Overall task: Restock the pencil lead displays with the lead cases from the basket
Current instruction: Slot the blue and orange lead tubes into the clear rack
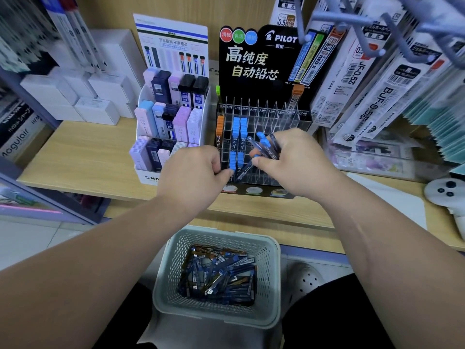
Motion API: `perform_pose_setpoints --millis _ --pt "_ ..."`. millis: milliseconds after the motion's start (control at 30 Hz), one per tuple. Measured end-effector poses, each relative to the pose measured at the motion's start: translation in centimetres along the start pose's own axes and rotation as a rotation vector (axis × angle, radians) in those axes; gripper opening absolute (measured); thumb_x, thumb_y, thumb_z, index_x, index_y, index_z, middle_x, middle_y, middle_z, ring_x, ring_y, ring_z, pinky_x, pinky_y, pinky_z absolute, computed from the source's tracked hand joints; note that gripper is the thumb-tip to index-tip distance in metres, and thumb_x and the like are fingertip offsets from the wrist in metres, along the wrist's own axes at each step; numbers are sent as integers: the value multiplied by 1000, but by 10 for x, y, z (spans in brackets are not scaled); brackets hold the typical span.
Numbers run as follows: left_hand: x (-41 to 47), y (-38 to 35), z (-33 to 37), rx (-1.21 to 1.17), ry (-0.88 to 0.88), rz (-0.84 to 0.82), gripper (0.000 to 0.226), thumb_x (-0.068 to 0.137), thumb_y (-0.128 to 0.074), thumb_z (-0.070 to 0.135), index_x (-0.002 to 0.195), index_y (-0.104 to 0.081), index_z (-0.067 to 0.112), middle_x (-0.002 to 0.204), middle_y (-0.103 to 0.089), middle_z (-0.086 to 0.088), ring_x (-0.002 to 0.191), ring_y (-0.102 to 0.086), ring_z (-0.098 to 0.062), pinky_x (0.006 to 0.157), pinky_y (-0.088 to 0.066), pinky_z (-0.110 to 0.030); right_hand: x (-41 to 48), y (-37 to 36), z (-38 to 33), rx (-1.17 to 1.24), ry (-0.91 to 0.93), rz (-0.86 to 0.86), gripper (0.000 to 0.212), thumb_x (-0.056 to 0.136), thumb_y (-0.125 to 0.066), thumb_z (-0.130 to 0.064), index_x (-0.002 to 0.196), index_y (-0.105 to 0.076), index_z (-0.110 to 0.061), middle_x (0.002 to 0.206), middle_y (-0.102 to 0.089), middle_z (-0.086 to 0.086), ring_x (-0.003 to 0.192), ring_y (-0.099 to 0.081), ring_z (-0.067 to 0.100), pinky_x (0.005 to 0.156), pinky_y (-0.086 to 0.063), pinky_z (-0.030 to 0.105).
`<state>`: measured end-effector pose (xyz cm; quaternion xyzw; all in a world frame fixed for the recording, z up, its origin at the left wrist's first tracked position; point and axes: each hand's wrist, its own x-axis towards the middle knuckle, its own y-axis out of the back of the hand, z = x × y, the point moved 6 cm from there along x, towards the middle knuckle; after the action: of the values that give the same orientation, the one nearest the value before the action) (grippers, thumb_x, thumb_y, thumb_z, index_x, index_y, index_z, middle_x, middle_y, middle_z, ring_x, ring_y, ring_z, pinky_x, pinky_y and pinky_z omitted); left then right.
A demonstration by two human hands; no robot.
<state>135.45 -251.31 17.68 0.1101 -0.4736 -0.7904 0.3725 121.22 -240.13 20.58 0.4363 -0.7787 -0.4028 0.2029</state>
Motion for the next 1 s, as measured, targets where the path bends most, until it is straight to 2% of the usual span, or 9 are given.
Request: perform_pose_setpoints --millis 133,233,300,367,500,633,767,900,1000 --pt "0 1 -1 -7 22 -1 31 82 -76 42 66 -57 22 60 -59 7 66 -59 -17 63 -54 -36 1 -5 -1 -10 13 38 14 92 -72 -26 82 -71 -17 88 -72 -7 64 -59 -2 52 -41 9" --pt "0 2 -1 -15 23 1 31 82 -76 41 66 -57 21 60 -58 7 65 -59 -17 63 -54 -37 1 -16 0 47 11 65 16 88 -76 -28 78 -68 -17 92 -75 -1 80 -67 12 74 -55 31" --pt "-1 3 -1 -15 24 1 31 82 -76 41 66 -58 21 60 -58 7 65 -59 -17 62 -54 -38 0 -23 2 112 -3 70 12 87 -78 -26 81 -70 -19 88 -75 0 82 -69 16 77 -55 36" --pt "-1 3 -2 -9 22 6 31 81 -76 42 66 -57 21 60 -58 7 65 -59 -17 62 -54 -38 -1 -28 4 156 -8 80 11 86 -80 -23 84 -71 -17 82 -73 1 76 -68 12 68 -56 33" --pt "0 3 -1 1 16 8 31 81 -76 42 67 -58 21 60 -59 7 66 -60 -17 63 -54 -38 -3 -32 7 244 -17 76 14 85 -81 -17 84 -67 -19 73 -66 -2 58 -58 -4 47 -42 8" --pt "-1 3 -1 6 19 9 31 82 -75 42 67 -58 21 61 -60 7 67 -60 -17 63 -54 -38 -3 -36 10 190 -2 64 20 82 -83 -21 83 -63 -21 74 -67 -2 64 -62 8 54 -47 19" --pt "0 2 0 5 9 6 30 82 -75 41 67 -58 21 61 -60 6 68 -60 -18 64 -55 -38 -4 -32 14 195 -27 79 29 81 -84 -23 78 -56 -30 75 -65 -9 67 -59 3 59 -44 16" --pt "0 2 0 -2 7 -2 31 82 -75 42 67 -57 22 60 -60 7 66 -60 -17 65 -55 -37 -6 -22 19 323 -81 117 20 83 -82 -22 83 -62 -24 75 -66 -8 66 -62 6 67 -52 26" --pt "0 4 2 -73 -14 12 24 81 -76 34 70 -59 22 57 -60 8 62 -61 -15 63 -55 -37 -9 -15 22 504 -159 122 11 87 -78 -20 88 -67 -21 75 -70 -1 58 -61 8 57 -51 26"
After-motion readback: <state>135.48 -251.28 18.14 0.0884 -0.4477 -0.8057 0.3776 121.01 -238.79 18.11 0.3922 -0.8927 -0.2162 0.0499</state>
